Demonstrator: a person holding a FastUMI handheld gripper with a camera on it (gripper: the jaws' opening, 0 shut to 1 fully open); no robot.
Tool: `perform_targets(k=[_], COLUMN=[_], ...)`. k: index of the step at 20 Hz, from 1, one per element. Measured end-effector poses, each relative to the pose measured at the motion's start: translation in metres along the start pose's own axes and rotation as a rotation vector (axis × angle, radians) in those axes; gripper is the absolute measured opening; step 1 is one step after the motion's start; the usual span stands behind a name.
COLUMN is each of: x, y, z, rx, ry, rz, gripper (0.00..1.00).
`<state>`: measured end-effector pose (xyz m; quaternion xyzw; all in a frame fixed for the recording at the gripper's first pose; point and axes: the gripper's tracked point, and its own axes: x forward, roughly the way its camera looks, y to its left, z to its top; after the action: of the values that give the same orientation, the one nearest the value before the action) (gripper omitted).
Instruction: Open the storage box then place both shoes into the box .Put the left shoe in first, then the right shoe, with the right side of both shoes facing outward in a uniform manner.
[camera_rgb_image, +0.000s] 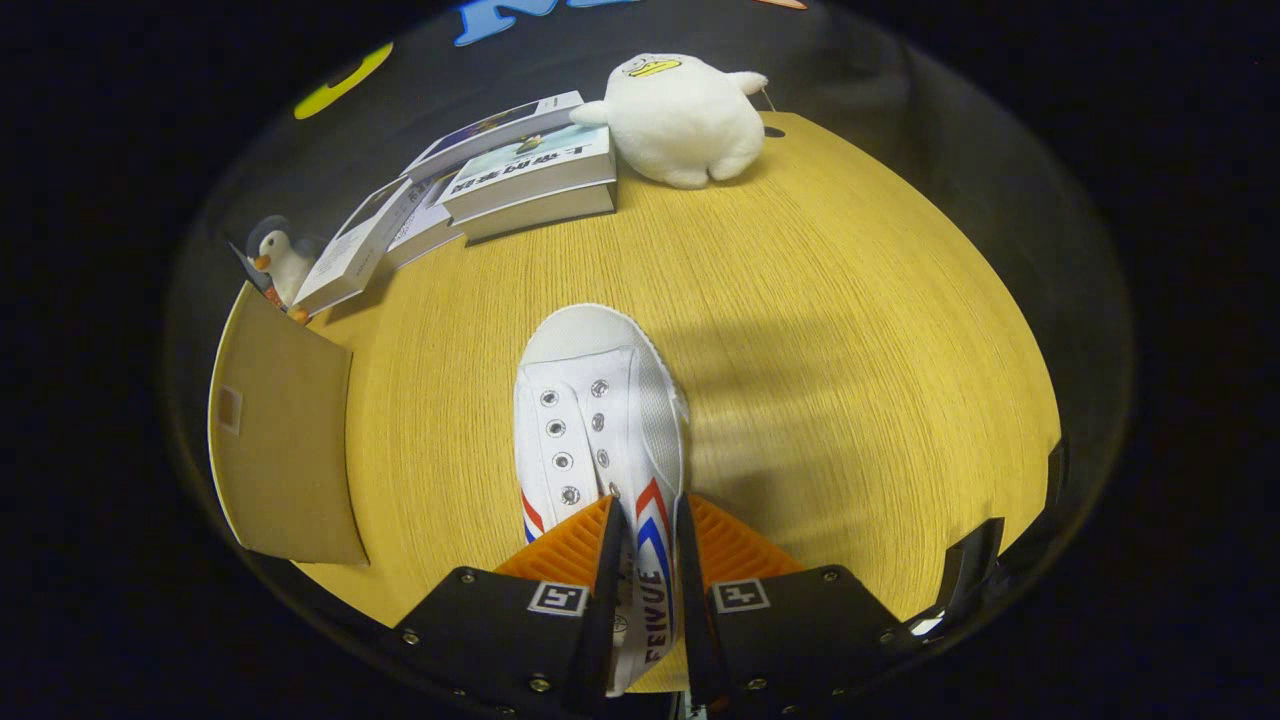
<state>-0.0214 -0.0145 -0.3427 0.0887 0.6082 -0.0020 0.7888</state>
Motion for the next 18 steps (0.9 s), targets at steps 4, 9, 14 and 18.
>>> perform_targets(k=[4,9,14,18], x=[-0.008,-0.030,-0.056,-0.081], y=[0.007,0.030,0.062,0.087], z=[-0.005,0.005,0.014,0.027], rx=[0.108,0.130,0.156,0.136], ry=[0.008,-0.025,-0.042,-0.071], rz=[0.048,0.111,0.195,0.226], gripper=[0.07,0.07,0.07,0.07])
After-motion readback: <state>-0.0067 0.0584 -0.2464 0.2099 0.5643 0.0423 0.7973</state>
